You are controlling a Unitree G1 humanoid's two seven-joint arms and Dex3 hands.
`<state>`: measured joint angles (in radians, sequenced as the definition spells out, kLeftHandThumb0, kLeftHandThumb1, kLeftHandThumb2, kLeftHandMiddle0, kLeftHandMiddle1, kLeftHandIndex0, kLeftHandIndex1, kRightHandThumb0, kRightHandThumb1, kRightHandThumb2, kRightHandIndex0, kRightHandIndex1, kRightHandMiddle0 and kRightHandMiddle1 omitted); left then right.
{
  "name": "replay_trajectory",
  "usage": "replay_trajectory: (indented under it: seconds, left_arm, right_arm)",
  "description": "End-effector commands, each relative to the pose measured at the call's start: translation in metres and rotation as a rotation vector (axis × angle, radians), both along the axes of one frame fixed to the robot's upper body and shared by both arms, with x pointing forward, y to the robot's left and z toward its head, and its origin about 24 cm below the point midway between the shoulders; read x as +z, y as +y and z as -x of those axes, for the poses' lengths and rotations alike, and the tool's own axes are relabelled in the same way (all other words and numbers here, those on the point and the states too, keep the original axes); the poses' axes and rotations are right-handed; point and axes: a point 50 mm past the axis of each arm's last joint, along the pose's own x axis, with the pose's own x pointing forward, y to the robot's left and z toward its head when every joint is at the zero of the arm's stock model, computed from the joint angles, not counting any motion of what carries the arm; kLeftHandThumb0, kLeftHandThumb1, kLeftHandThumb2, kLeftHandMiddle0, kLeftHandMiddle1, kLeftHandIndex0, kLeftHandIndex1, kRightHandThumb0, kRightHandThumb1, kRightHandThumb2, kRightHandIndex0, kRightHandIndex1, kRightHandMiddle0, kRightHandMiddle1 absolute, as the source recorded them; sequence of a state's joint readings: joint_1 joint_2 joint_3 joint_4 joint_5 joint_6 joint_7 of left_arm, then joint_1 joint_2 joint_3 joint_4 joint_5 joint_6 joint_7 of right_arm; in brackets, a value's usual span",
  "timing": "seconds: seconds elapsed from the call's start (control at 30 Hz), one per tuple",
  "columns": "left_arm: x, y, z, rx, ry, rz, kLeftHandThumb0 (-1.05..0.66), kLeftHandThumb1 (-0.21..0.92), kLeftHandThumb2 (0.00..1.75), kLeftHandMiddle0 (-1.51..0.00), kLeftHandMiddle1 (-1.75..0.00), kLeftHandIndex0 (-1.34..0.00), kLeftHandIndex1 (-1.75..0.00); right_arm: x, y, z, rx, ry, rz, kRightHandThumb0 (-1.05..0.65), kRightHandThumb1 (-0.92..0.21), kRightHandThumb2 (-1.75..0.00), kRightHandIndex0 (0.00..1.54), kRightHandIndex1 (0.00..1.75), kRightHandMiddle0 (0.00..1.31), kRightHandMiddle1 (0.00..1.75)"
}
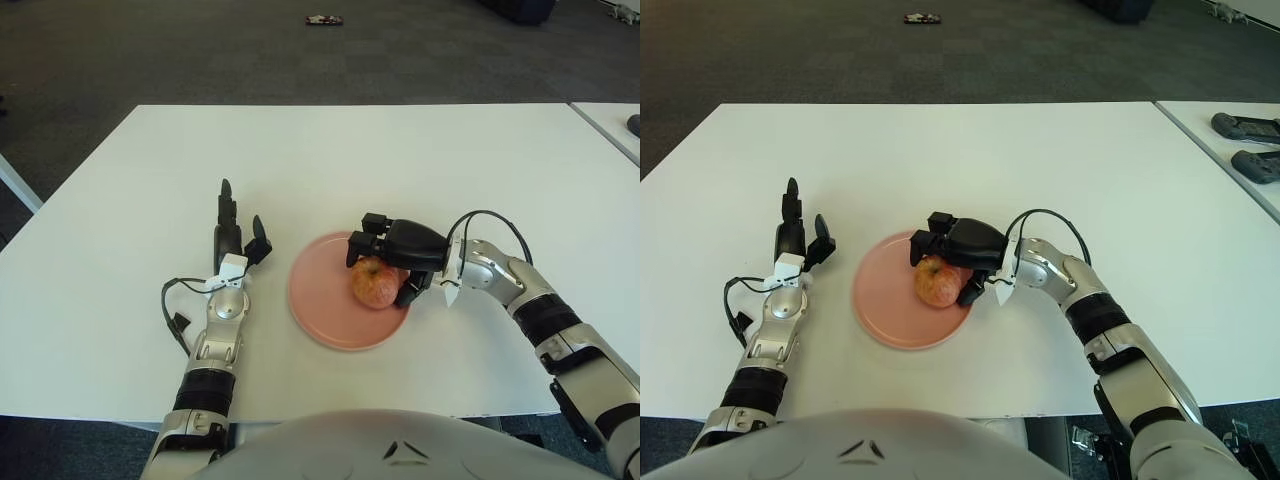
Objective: Put the apple into the plate.
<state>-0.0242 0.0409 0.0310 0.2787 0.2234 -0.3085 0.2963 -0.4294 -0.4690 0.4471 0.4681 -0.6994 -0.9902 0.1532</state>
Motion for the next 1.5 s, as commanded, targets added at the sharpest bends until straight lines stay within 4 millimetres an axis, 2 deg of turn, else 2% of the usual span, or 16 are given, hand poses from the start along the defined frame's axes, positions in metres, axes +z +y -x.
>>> replay_trajectory:
  seconds: [0.0, 0.43, 0.67, 0.8, 0.97, 1.1, 1.17, 1.27, 1.3, 1.33, 1.4, 1.43, 1.47]
  left_arm:
    - [0.003, 0.001, -0.001, 0.006, -0.010, -0.013, -0.90, 0.92, 0.99, 0.00, 0.00, 0.00, -0.04]
    - [0.003, 0.000, -0.001, 0.013, -0.011, -0.011, -0.89, 0.92, 0.99, 0.00, 0.00, 0.00, -0.04]
    - [0.003, 0.000, -0.001, 0.012, -0.006, -0.025, -0.89, 0.92, 0.99, 0.00, 0.00, 0.00, -0.06]
    - [0.003, 0.000, -0.001, 0.012, -0.005, -0.030, -0.90, 0.92, 0.99, 0.00, 0.00, 0.00, -0.06]
    - [0.003, 0.001, -0.001, 0.011, -0.005, -0.032, -0.90, 0.92, 1.00, 0.00, 0.00, 0.00, -0.06]
    - [0.002, 0.001, -0.002, 0.012, -0.003, -0.034, -0.91, 0.92, 1.00, 0.00, 0.00, 0.00, -0.05]
    - [0.002, 0.002, -0.002, 0.011, -0.002, -0.034, -0.91, 0.92, 1.00, 0.00, 0.00, 0.00, -0.05]
    - [0.002, 0.002, -0.002, 0.010, -0.002, -0.035, -0.91, 0.92, 1.00, 0.00, 0.00, 0.00, -0.04]
    - [0.002, 0.003, -0.002, 0.009, -0.003, -0.036, -0.91, 0.92, 1.00, 0.00, 0.00, 0.00, -0.04]
    - [0.002, 0.003, -0.002, 0.009, -0.003, -0.036, -0.91, 0.92, 1.00, 0.00, 0.00, 0.00, -0.04]
    - [0.002, 0.003, -0.003, 0.009, -0.003, -0.037, -0.91, 0.92, 1.00, 0.00, 0.00, 0.00, -0.04]
    - [0.002, 0.003, -0.003, 0.009, -0.003, -0.038, -0.92, 0.92, 1.00, 0.00, 0.00, 0.00, -0.04]
    - [0.003, 0.004, -0.003, 0.009, -0.003, -0.038, -0.92, 0.92, 1.00, 0.00, 0.00, 0.00, -0.04]
  right_arm:
    - [-0.001, 0.003, -0.004, 0.007, -0.016, 0.026, -0.46, -0.34, -1.29, 1.06, 1.75, 0.59, 1.75]
    - [-0.005, 0.007, -0.007, 0.005, -0.030, 0.029, -0.46, -0.34, -1.28, 1.04, 1.75, 0.58, 1.75]
    - [0.004, 0.007, -0.014, -0.032, -0.012, -0.024, -0.46, -0.36, -1.26, 1.00, 1.75, 0.57, 1.75]
    - [0.012, 0.007, -0.019, -0.062, 0.026, -0.056, -0.43, -0.48, -1.10, 0.81, 1.75, 0.48, 1.75]
    - [0.017, 0.006, -0.020, -0.079, 0.051, -0.081, -0.40, -0.58, -0.97, 0.67, 1.75, 0.41, 1.75]
    - [0.028, 0.005, -0.023, -0.063, 0.007, -0.098, -0.39, -0.66, -0.86, 0.56, 1.75, 0.35, 1.75]
    - [0.033, 0.006, -0.024, -0.047, -0.027, -0.088, -0.38, -0.75, -0.75, 0.44, 1.75, 0.30, 1.75]
    - [0.039, 0.007, -0.026, -0.026, -0.067, -0.066, -0.37, -0.86, -0.59, 0.30, 1.63, 0.23, 1.75]
    - [0.041, 0.007, -0.027, -0.015, -0.084, -0.048, -0.44, -0.87, -0.56, 0.28, 1.56, 0.19, 1.69]
    - [0.042, 0.007, -0.027, -0.007, -0.096, -0.035, -0.61, -0.90, -0.51, 0.25, 1.35, 0.09, 1.53]
    - [0.043, 0.007, -0.027, 0.011, -0.119, 0.018, -0.68, -0.91, -0.51, 0.21, 1.21, 0.06, 1.41]
    - [0.045, 0.007, -0.028, 0.022, -0.133, 0.069, -0.73, -0.91, -0.51, 0.18, 1.04, 0.04, 1.28]
    - [0.046, 0.007, -0.028, 0.029, -0.143, 0.104, -0.79, -0.91, -0.52, 0.12, 0.78, 0.02, 1.09]
